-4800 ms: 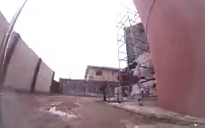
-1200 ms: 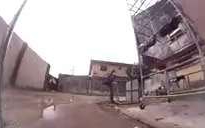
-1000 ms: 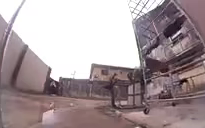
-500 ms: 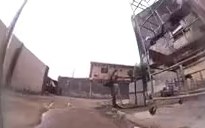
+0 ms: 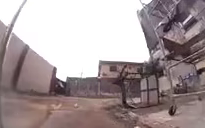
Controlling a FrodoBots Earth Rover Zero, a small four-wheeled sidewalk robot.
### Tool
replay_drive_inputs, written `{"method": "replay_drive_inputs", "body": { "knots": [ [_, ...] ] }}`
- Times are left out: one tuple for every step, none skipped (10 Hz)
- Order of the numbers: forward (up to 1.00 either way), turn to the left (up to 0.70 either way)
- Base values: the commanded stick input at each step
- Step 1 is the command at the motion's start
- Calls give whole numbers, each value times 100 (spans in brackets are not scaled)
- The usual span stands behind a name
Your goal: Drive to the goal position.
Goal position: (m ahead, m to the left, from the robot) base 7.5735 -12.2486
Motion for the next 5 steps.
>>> {"method": "replay_drive_inputs", "body": {
  "knots": [
    [84, 3],
    [84, 3],
    [84, 3],
    [84, 3],
    [84, 3]
  ]
}}
